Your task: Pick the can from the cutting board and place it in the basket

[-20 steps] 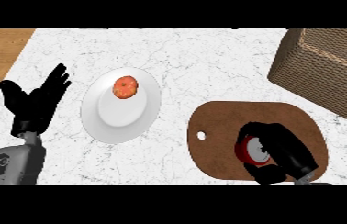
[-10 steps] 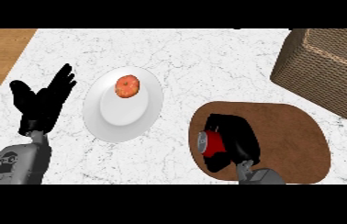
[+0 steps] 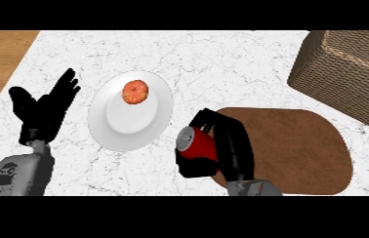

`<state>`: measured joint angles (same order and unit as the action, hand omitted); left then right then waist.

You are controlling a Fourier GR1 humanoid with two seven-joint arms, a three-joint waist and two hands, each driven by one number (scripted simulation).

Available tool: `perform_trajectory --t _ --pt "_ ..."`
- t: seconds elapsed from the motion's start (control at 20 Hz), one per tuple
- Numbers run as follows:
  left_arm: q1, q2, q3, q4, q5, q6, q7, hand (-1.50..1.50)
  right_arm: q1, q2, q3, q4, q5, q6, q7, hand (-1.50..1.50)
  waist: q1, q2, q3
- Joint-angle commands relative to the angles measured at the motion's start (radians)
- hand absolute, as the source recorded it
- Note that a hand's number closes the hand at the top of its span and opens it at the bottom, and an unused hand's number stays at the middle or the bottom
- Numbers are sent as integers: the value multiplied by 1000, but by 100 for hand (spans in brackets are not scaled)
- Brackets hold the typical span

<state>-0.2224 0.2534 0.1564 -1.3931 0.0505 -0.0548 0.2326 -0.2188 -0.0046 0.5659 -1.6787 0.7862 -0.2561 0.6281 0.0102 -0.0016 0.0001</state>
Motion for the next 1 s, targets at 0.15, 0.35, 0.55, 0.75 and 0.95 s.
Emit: perform_trajectory --t 0.15,0.35,0.55,0.75,0.95 --pt "43 -3 -8 -64 4 -7 31 0 -139 4 7 -198 159 -52 227 150 -9 -4 -1" --pt "8 12 21 44 -2 -17 -42 0 -241 5 -19 -311 256 87 437 150 -18 -1 -1" --pt "19 5 10 15 0 -26 -24 0 -378 5 -95 -285 281 157 524 150 -9 0 -1" --pt "-32 39 51 74 19 -43 -34 0 -506 -10 -329 -238 210 260 441 150 -11 3 -1" --pt "-12 22 33 37 13 -38 -10 0 -557 -71 -456 -152 165 266 365 150 -7 2 0"
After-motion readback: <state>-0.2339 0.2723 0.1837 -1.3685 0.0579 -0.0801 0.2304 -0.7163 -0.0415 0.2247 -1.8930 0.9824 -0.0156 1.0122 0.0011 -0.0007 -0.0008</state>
